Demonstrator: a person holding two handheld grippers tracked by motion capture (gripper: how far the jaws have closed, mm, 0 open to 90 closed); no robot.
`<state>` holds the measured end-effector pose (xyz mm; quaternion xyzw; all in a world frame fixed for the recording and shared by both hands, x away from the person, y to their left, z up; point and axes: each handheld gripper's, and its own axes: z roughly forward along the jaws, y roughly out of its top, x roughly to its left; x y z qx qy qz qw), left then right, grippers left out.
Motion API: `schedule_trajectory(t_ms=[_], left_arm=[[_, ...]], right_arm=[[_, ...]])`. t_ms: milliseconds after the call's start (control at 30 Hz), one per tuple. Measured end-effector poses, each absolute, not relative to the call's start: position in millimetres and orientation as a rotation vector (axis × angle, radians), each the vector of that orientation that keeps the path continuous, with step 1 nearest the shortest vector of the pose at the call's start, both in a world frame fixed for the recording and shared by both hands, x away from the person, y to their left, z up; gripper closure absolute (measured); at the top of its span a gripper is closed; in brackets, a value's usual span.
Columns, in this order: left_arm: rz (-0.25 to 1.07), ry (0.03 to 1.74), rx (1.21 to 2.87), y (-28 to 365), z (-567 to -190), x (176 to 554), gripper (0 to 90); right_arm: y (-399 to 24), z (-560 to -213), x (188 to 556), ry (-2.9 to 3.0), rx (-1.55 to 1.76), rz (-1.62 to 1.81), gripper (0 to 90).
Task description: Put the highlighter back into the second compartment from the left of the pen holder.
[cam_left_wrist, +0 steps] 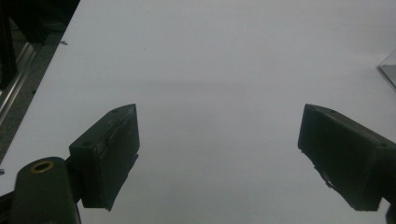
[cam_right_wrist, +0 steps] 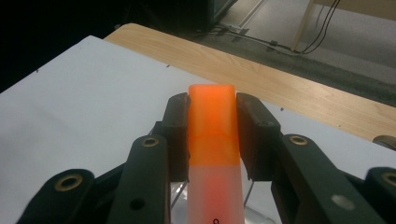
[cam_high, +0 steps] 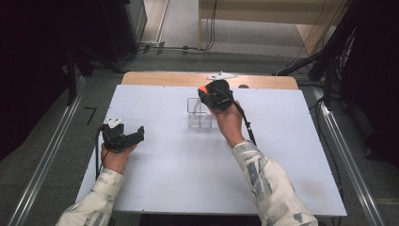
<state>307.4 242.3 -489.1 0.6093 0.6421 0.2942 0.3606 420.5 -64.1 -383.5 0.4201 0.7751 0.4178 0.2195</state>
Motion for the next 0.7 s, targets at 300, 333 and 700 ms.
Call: schedule_trajectory(t_ms=[300,333,700], left_arm=[[0.758,1.653,1.57,242,-489,307,13.0],[0.758,1.654,1.568,242,-489,307,13.0],[0.756,1.656,1.561,243,-489,308,13.0]], right_arm=[[-58,-377,433,2.128,1.165,1.165,64.8],[-57,-376,435,2.127,1.168,1.167,64.7],[-52,-378,447,2.114,1.187,1.18,64.5]])
